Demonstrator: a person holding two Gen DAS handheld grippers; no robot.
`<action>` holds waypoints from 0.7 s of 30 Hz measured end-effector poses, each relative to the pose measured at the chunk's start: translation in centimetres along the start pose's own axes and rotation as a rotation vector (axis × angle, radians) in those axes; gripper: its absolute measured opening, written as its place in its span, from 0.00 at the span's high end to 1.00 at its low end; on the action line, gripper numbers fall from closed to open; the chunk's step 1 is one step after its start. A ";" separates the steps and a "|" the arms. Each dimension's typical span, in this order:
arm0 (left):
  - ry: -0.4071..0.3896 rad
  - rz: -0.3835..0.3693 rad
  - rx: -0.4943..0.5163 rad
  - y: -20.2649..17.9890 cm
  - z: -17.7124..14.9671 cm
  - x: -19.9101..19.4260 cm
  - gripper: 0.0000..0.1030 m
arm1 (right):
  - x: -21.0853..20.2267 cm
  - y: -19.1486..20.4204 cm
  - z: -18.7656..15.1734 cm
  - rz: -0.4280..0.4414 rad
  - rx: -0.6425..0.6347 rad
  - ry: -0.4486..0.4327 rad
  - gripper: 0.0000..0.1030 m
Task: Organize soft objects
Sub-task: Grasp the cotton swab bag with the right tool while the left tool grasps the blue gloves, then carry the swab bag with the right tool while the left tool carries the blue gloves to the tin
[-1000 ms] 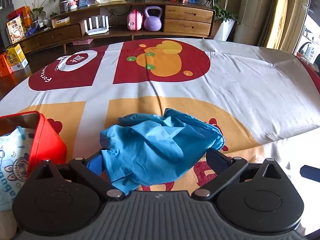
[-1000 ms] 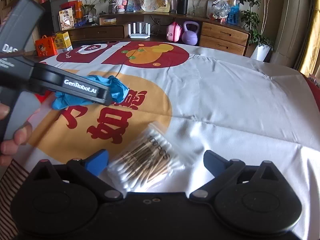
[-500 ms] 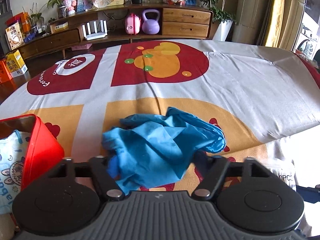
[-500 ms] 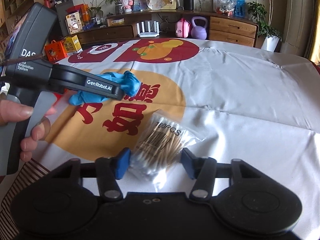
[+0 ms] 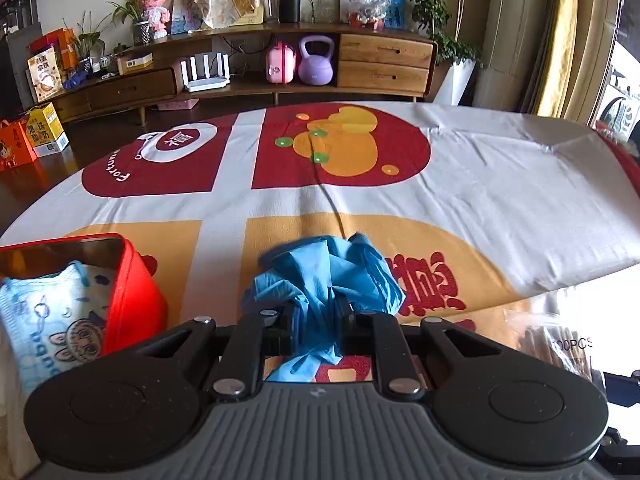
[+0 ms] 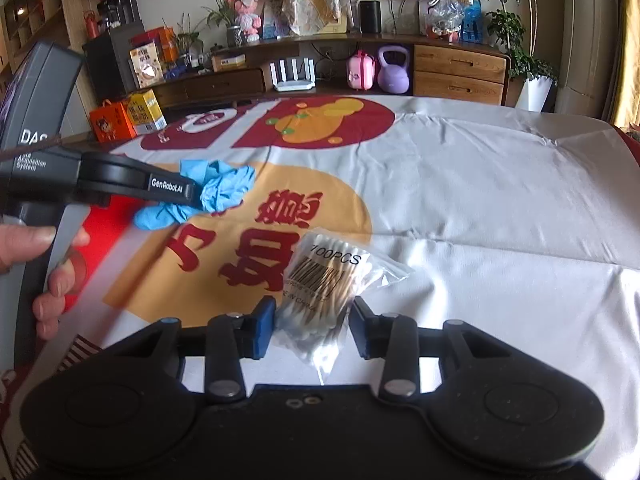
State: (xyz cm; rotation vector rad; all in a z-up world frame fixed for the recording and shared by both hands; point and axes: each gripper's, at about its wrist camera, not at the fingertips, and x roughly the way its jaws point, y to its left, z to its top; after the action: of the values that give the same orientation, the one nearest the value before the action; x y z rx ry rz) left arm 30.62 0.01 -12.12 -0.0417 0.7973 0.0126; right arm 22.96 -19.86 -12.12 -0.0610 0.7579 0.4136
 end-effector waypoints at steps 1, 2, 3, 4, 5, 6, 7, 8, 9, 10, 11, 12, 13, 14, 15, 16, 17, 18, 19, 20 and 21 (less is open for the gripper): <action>-0.002 -0.007 -0.004 0.1 0.0 -0.4 0.85 | -0.3 0.1 0.1 0.002 0.001 -0.005 0.63; -0.007 -0.009 -0.004 0.1 0.0 -0.8 0.85 | -0.5 0.2 0.2 0.004 0.003 -0.010 0.63; -0.013 -0.012 -0.003 0.1 -0.1 -1.1 0.85 | -0.8 0.3 0.3 0.008 0.005 -0.013 0.63; -0.016 -0.016 -0.002 0.2 -0.1 -1.5 0.85 | -1.2 0.4 0.3 0.013 0.008 -0.017 0.63; -0.018 -0.016 -0.002 0.2 -0.1 -2.0 0.85 | -1.5 0.4 0.4 0.018 0.011 -0.020 0.63; -0.020 -0.018 -0.005 0.3 -0.2 -2.3 0.86 | -1.8 0.5 0.5 0.023 0.015 -0.023 0.63; -0.021 -0.021 -0.009 0.5 -0.2 -2.8 0.86 | -2.2 0.6 0.6 0.029 0.019 -0.026 0.63; -0.022 -0.022 -0.012 0.6 -0.3 -3.2 0.86 | -2.5 0.6 0.7 0.035 0.021 -0.030 0.63; -0.024 -0.025 -0.014 0.7 -0.4 -3.7 0.86 | -2.9 0.8 0.7 0.041 0.021 -0.033 0.63; -0.027 -0.030 -0.015 0.9 -0.4 -4.3 0.86 | -3.3 1.0 0.8 0.046 0.019 -0.038 0.63; -0.032 -0.035 -0.016 1.0 -0.5 -4.9 0.86 | -3.7 1.2 0.9 0.049 0.015 -0.043 0.63; -0.036 -0.038 -0.018 1.1 -0.6 -5.4 0.86 | -4.2 1.5 1.0 0.054 0.011 -0.048 0.63; -0.041 -0.043 -0.021 1.3 -0.7 -6.1 0.86 | -4.6 1.7 1.1 0.059 0.009 -0.051 0.63; -0.045 -0.046 -0.023 1.5 -0.8 -6.6 0.86 | -5.0 1.8 1.1 0.065 0.010 -0.056 0.63; -0.049 -0.047 -0.026 1.7 -0.9 -7.1 0.87 | -5.4 2.0 1.2 0.071 0.010 -0.060 0.63; -0.052 -0.045 -0.032 1.9 -1.0 -7.7 0.87 | -5.8 2.2 1.3 0.077 0.010 -0.064 0.63; -0.054 -0.041 -0.040 2.1 -1.1 -8.2 0.87 | -6.2 2.3 1.4 0.084 0.010 -0.067 0.63; -0.057 -0.039 -0.049 2.4 -1.3 -8.7 0.87 | -6.6 2.5 1.5 0.091 0.010 -0.071 0.63; -0.058 -0.043 -0.056 2.6 -1.4 -9.3 0.87 | -6.9 2.7 1.6 0.097 0.008 -0.074 0.63; -0.060 -0.047 -0.060 2.7 -1.5 -9.9 0.87 | -7.2 3.0 1.7 0.102 0.006 -0.076 0.63; -0.065 -0.049 -0.062 2.9 -1.7 -10.4 0.87 | -7.5 3.2 1.8 0.107 0.005 -0.079 0.63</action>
State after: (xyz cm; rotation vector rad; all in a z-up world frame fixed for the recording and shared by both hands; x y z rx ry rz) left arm 22.08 2.86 -5.93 -0.1187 0.7310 -0.0077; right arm 18.01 -19.14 -5.37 0.0008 0.6862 0.5131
